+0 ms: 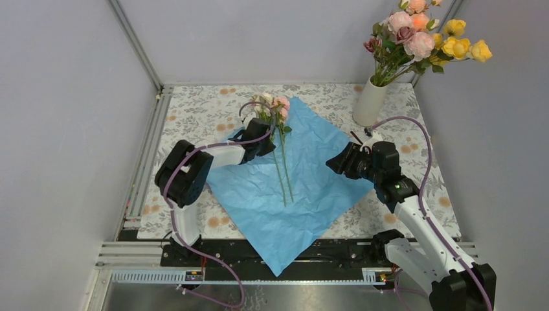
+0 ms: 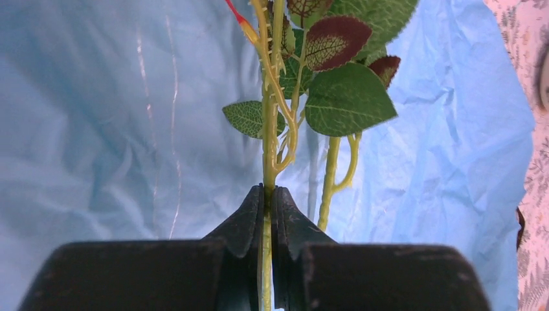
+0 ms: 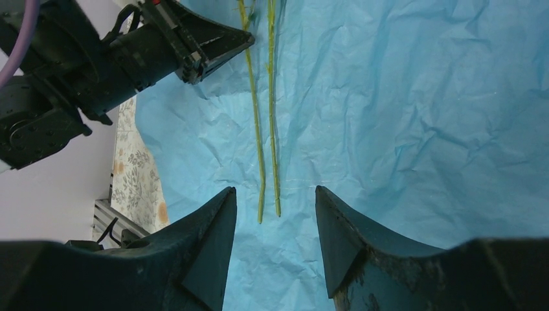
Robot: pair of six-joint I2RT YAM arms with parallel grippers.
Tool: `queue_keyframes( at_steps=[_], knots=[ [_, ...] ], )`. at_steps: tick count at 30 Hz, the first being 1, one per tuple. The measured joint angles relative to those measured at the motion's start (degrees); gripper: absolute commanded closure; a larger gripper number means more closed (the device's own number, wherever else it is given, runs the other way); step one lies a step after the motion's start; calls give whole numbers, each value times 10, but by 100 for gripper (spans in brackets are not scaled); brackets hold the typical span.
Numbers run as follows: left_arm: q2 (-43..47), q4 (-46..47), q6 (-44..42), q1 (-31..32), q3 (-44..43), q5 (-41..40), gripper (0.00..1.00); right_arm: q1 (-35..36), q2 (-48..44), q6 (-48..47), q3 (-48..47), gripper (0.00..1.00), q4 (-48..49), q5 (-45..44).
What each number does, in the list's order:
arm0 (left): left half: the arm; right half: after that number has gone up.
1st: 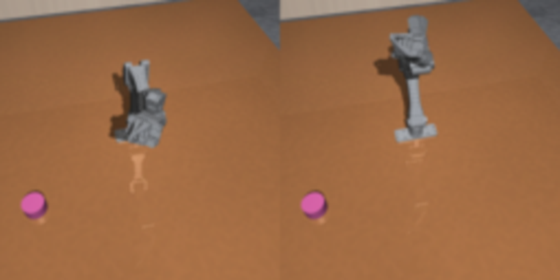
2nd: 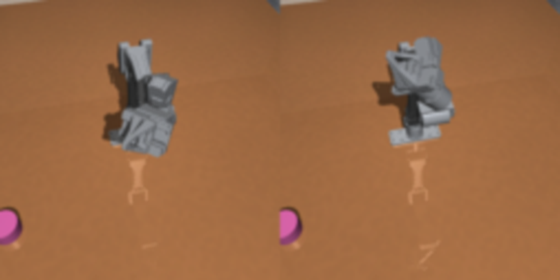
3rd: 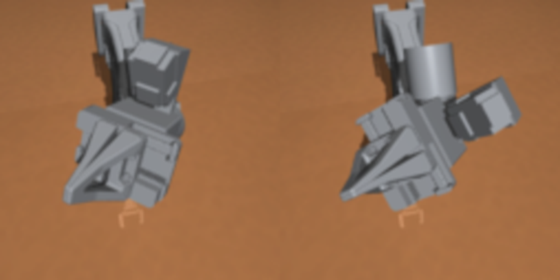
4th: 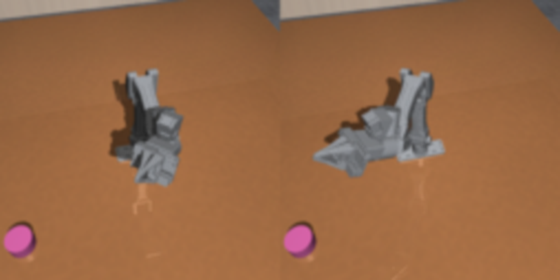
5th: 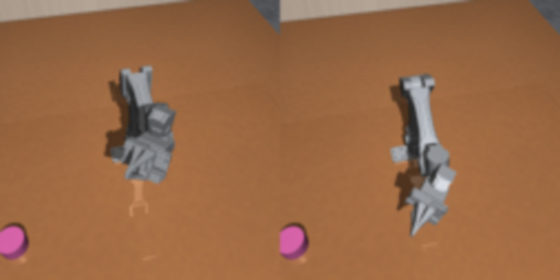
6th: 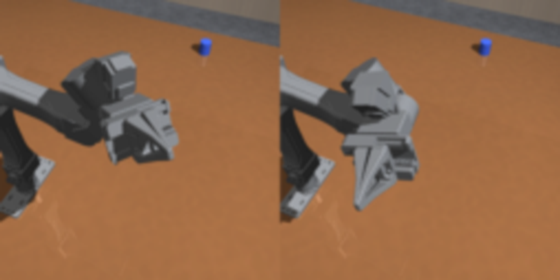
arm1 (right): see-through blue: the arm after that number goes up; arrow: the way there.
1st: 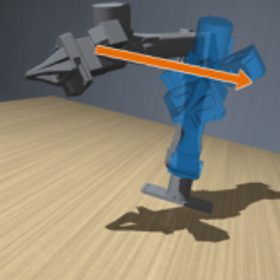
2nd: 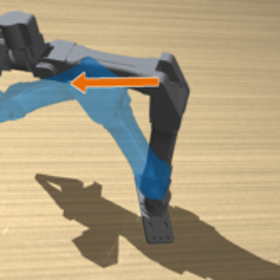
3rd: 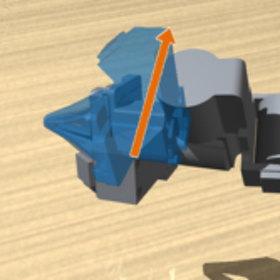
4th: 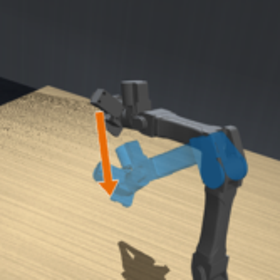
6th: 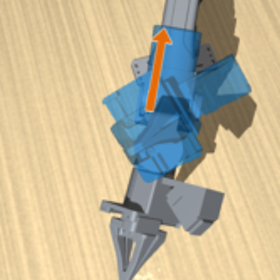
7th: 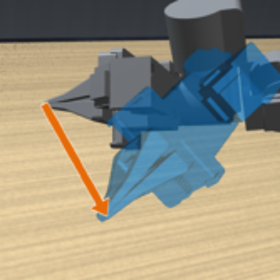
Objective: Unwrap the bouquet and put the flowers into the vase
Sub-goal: Pick up the fake flower from the wrapping paper.
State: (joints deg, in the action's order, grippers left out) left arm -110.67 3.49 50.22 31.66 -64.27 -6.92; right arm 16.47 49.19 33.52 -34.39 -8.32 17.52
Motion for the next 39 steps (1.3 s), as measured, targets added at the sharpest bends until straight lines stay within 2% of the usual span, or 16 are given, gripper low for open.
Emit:
queue_keyframes(
  at_steps=[13, 22, 30, 35, 39],
  knots=[
    [144, 74, -11, 0, 109, -10, 100, 0, -20, 0, 2, 44, -8, 0],
    [280, 101, -50, 2, 165, 10, 100, 0, -35, 15, 2, 43, -18, 14],
    [405, 117, -71, 8, 203, 121, 100, 0, -47, 61, -8, 36, 3, 83],
    [467, 132, -60, 24, 245, 205, 100, 6, -35, 111, -11, 29, 77, 140],
    [498, 140, -57, 63, 254, 253, 100, 38, -1, 150, -17, 27, 143, 167]
  ],
)
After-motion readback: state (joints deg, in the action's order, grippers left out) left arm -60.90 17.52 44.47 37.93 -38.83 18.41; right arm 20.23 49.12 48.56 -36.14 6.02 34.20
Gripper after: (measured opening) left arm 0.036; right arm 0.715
